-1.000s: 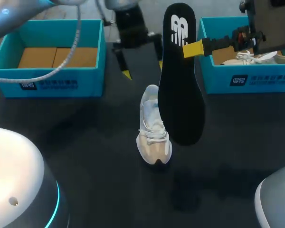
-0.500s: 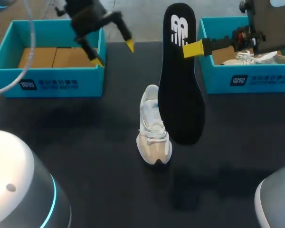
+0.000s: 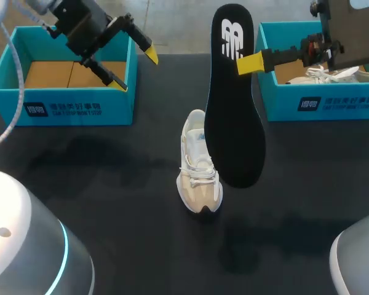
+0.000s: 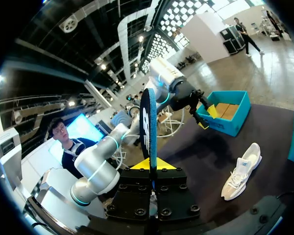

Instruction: Take the shoe out of the shoebox, open the shoe tongue, remove and reinsert the insole, then place the shoe into the shoebox

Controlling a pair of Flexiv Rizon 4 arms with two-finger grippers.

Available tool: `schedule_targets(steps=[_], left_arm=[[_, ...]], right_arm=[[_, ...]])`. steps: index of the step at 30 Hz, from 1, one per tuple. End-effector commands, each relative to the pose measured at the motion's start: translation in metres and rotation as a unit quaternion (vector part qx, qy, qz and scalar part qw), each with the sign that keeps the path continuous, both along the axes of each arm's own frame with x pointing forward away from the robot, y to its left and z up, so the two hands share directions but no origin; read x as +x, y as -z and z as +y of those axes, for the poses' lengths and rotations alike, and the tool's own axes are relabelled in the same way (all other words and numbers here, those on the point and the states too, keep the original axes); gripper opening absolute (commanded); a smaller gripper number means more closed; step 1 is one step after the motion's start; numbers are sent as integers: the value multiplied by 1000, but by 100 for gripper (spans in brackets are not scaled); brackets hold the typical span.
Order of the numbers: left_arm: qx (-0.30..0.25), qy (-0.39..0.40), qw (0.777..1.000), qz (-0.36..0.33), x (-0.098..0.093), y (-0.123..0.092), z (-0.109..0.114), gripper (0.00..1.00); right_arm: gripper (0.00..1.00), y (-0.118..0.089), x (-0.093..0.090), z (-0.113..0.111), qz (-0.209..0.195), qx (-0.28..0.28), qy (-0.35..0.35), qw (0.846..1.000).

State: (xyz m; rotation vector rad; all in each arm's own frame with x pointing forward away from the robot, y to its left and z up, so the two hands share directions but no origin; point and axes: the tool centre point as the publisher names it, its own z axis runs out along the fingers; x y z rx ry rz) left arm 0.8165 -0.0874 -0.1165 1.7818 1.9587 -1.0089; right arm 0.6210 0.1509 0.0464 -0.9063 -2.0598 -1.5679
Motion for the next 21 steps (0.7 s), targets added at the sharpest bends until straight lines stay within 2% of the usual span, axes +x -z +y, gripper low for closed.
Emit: schedule_targets(steps=[1, 2, 10, 17, 21], left_arm=[[-58, -38, 997, -21, -1, 3, 11, 100], [-77, -49, 996, -25, 0, 0, 15, 100], [-142, -81, 982, -91, -1, -20, 40, 100], [-184, -70, 975, -103, -5, -29, 43, 100], [-199, -63, 972, -108, -5, -34, 41, 100]], right_arm=[[0, -1, 3, 3, 1, -1, -1, 1000], [0, -1, 3, 3, 1, -1, -1, 1000], [0, 3, 55, 9, 81, 16, -32, 996], [0, 5, 95, 8, 178, 30, -37, 983], [0, 8, 112, 4, 224, 36, -44, 973]])
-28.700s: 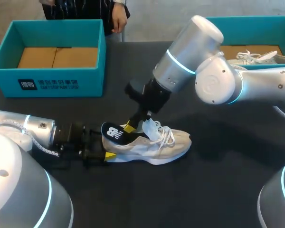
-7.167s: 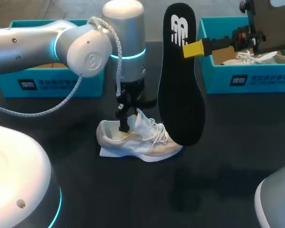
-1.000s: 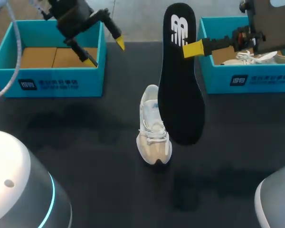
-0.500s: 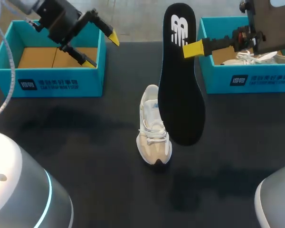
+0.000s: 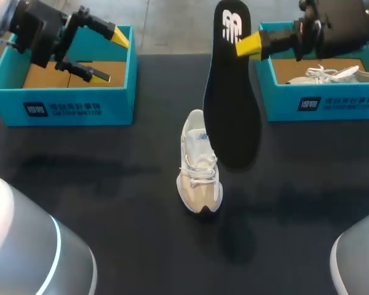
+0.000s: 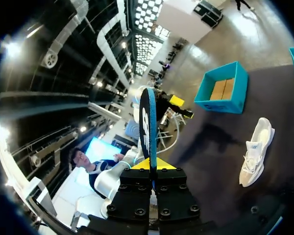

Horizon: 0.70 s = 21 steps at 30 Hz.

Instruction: Take the shoe out of the shoebox, open the shoe tongue, remove and reinsert the insole, then place the shoe into the shoebox

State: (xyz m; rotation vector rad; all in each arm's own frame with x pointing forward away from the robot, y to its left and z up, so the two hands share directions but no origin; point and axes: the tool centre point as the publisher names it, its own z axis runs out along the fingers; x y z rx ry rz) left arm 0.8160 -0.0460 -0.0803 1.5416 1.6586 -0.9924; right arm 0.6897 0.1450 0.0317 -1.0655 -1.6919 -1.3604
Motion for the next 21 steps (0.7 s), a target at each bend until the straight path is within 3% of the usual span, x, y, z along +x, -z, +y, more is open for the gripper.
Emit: schedule_targets(steps=[1, 11, 21], left_arm=[[-52, -10, 999, -11, -4, 2, -1, 100], [-122, -5, 991, -47, -8, -14, -11, 100], [-176, -18, 981, -75, -16, -22, -36, 100]], right_arm=[[0, -7, 45, 10, 38, -7, -46, 998], [0, 9, 81, 3, 162, -24, -46, 985], [0, 40, 113, 11, 240, -12, -2, 971]])
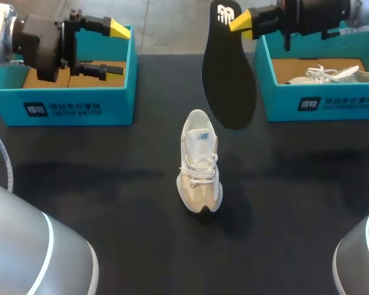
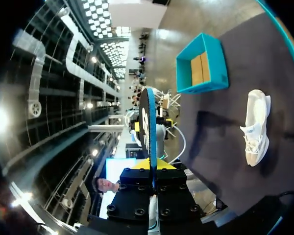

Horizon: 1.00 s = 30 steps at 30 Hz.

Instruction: Take the shoe out of the shoebox, open the shoe tongue, remove and reinsert the insole, then place the shoe into the shoebox

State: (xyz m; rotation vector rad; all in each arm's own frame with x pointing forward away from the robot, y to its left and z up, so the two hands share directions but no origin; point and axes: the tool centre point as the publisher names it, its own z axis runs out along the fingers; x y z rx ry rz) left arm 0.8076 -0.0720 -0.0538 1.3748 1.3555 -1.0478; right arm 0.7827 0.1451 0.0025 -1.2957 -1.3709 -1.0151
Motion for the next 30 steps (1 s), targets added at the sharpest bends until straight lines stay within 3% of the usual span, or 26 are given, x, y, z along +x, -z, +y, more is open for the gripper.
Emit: schedule_targets(steps=[1, 14, 21, 30], left_arm=[[-37, -12, 999, -4, -9, 4, -12, 100], [-84, 11, 996, 2, -21, 2, -49, 100], [-107, 14, 994, 7, -23, 2, -62, 100], [-117, 29, 993, 13, -34, 3, -76, 96]], right_arm=[[0, 13, 22, 12, 25, 2, -10, 1000], [0, 38, 34, 38, 103, 8, -16, 994], [0, 47, 35, 55, 125, -3, -29, 992], [0, 58, 37, 61, 146, -18, -25, 989]])
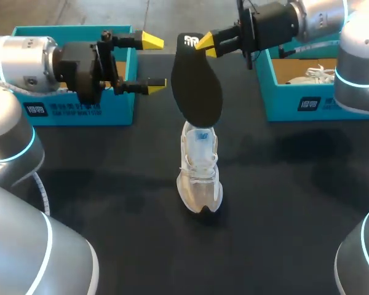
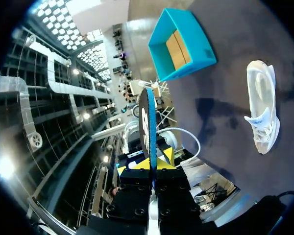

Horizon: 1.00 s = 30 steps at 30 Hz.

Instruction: Take the shoe out of the shoebox, open the shoe tongue, remove and reinsert the insole, then place the shoe into the shoebox

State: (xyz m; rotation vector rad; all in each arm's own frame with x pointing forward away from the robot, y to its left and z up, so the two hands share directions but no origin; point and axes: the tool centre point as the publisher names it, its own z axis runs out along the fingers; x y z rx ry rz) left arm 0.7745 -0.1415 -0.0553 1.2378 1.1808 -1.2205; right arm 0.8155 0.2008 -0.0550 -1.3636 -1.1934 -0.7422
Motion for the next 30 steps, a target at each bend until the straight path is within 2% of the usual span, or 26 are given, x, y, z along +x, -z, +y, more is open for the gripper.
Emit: schedule_targets(steps=[1, 5, 7, 10, 12, 14, 18, 21, 23, 24, 29, 30], left_arm=[[-4, 3, 1000, 1, -1, 1, -8, 94], [-10, 8, 1000, 3, -3, 1, -13, 90], [-12, 9, 1000, 3, -4, 2, -15, 82], [-18, 8, 1000, 4, -5, 2, -19, 65], [-20, 8, 1000, 4, -6, 3, -21, 49], [-21, 6, 1000, 3, -6, 4, -22, 48], [-22, 5, 1000, 2, -6, 6, -25, 38], [-23, 4, 1000, 2, -6, 7, -26, 20], [-23, 4, 1000, 0, -6, 7, -26, 11], [-22, 4, 1000, -1, -6, 7, -26, 0], [-17, 8, 1000, 0, -6, 10, -25, 0], [-17, 8, 1000, 0, -6, 10, -25, 0]], right_arm=[[0, 1, 5, 7, 1, -4, 0, 1000], [0, 1, 7, 13, 1, -5, 2, 1000], [0, 1, 8, 16, 1, -5, 4, 1000], [0, 2, 9, 19, 2, -3, 7, 1000], [0, 3, 9, 22, 2, -2, 9, 1000], [0, 3, 9, 23, 3, -1, 10, 1000], [0, 1, 8, 28, 5, 2, 12, 1000], [0, 3, 10, 30, 3, 5, 11, 1000], [0, 3, 10, 29, 2, 5, 11, 1000], [0, 2, 10, 29, 2, 5, 11, 1000], [0, 4, 10, 26, -12, 9, 20, 1000], [24, 4, 10, 25, -14, 11, 21, 1000]])
